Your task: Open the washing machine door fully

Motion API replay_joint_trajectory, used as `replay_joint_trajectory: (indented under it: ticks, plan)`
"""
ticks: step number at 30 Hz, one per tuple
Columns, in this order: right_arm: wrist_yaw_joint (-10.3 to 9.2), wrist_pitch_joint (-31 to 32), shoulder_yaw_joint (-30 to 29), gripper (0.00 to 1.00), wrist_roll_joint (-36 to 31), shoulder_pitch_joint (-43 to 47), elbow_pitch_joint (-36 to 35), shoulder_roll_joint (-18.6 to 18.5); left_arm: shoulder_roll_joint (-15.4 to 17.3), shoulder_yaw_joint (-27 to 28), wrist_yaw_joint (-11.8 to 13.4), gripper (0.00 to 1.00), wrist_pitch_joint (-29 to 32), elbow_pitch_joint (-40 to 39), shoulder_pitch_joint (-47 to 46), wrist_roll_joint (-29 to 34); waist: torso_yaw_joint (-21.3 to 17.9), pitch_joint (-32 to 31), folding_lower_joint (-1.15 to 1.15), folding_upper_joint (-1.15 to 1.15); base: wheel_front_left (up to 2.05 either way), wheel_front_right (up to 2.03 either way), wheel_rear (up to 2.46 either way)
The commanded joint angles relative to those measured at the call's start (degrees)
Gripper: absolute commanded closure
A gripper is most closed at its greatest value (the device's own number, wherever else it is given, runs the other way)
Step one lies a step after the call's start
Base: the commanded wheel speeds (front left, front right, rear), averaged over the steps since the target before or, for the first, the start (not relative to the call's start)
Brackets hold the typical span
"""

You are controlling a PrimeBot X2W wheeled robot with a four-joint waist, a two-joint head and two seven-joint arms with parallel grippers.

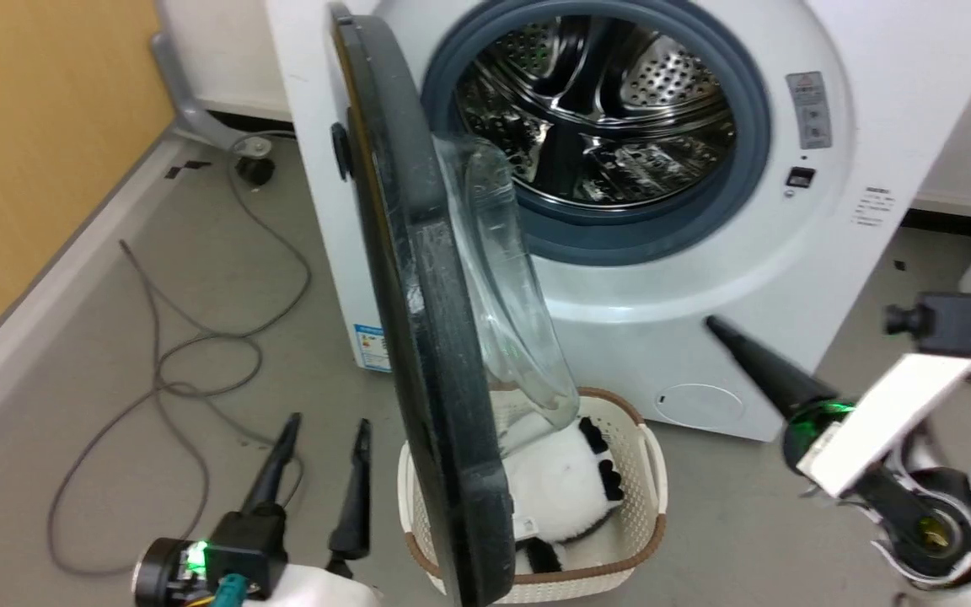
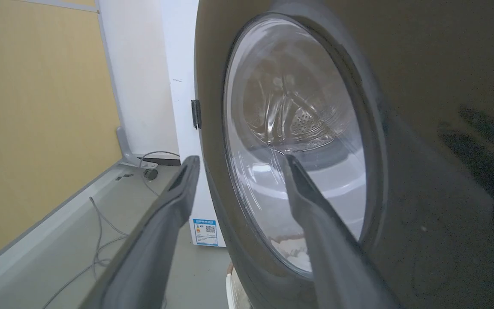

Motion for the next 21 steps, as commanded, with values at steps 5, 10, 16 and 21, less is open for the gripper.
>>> replay_joint_trajectory:
  ticks: [5,10,16,21]
  plan:
    - [0.06,-13.42,3.5,1.0,-14.83,2.54,-2.46,-8.2,0.57,1.54,-0.55,0.0,-0.3,-0.5,0.39,0.05,-2.54,-0.2,0.0,0.0,0.0,0.0,0.0]
    - [0.06,-26.33,0.17,1.0,-26.93,6.53,-0.59,-9.23,0.48,2.48,-0.73,0.0,-0.3,-0.7,1.06,0.06,-3.74,-0.55,0.0,0.0,0.0,0.0,0.0]
    - [0.06,-34.4,-7.18,1.0,-34.42,14.34,-1.15,-4.23,0.27,3.18,-0.96,0.0,-0.3,-1.37,2.27,-0.27,-5.17,-0.48,0.0,0.0,0.0,0.0,0.0]
    - [0.06,-35.83,-12.01,1.0,-39.52,20.21,-1.56,2.11,0.12,3.08,-1.42,0.0,-0.3,-0.98,2.83,-0.29,-5.74,-0.3,0.0,0.0,0.0,0.0,0.0]
